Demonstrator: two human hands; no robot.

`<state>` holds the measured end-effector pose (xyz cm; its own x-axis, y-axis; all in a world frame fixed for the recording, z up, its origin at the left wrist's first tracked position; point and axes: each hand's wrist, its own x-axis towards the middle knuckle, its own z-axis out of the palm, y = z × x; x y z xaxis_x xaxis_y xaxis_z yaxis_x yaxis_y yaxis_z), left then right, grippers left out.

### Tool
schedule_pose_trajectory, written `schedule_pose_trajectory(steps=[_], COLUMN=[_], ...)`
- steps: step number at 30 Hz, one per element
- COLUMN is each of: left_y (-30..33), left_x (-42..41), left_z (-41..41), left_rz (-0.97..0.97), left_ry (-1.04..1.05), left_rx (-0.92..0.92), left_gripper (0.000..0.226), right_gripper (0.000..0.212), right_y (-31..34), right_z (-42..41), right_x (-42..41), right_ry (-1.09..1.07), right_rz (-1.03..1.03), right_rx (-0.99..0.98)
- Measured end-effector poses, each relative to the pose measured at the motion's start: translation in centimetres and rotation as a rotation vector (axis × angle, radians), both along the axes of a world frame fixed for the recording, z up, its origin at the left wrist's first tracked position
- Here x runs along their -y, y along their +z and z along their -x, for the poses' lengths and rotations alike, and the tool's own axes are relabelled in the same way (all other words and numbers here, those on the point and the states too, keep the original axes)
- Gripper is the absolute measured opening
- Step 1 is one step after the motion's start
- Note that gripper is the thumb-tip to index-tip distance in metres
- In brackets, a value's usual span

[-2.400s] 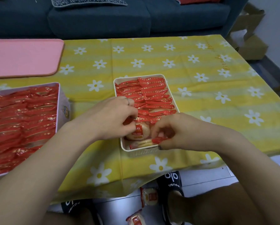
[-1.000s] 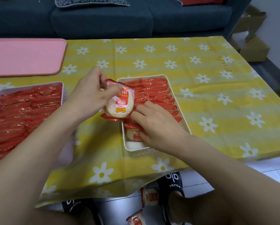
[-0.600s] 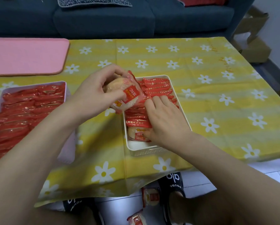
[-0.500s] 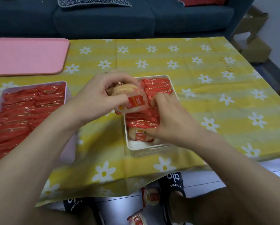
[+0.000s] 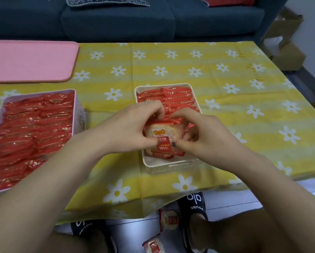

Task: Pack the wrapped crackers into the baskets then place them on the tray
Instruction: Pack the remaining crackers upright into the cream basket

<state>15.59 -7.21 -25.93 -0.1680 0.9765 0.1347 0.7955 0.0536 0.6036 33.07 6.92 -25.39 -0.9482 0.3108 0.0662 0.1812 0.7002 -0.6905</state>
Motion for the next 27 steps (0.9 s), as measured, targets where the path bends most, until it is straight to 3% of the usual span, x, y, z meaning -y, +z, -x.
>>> schedule_pose_trajectory(steps=[4, 8, 11, 15, 21, 24, 27], left_y=[-0.3, -0.6, -1.2, -0.8, -0.5, -1.6, -2.3], left_x=[0.2, 0.0, -0.2, -0.6, -0.8, -1.1, -1.5], left_z=[0.0, -0.6, -1.0, -1.7, -3.3, -3.8, -4.3], left_rz=[0.042, 0.095, 0.199, 0.306, 0.392, 0.340, 0.344], left_ry=[-0.096, -0.140, -0.093, -0.054, 0.039, 0.106, 0.167], left_rx=[-0.160, -0.178, -0.266, -0.368, -0.481, -0.587, -0.646], left_gripper=[0.032, 0.024, 0.028, 0.029, 0.059, 0.038, 0.034], right_gripper=[0.018, 0.022, 0.038, 0.031, 0.025, 0.024, 0.021], right_y=[-0.7, -1.2, -1.7, -2.5, -1.4, -2.1, -2.8], right_z=[0.1, 0.6, 1.0, 1.2, 0.9, 1.2, 1.5], right_x=[0.1, 0.6, 1.3, 1.4, 0.9, 1.3, 1.4], right_ry=[0.070, 0.072, 0.100, 0.039, 0.072, 0.139, 0.140], right_rz=[-0.225, -0.310, -0.319, -0.311, -0.240, -0.271, -0.286], right_rx=[0.055, -0.020, 0.003, 0.078, 0.031, 0.071, 0.079])
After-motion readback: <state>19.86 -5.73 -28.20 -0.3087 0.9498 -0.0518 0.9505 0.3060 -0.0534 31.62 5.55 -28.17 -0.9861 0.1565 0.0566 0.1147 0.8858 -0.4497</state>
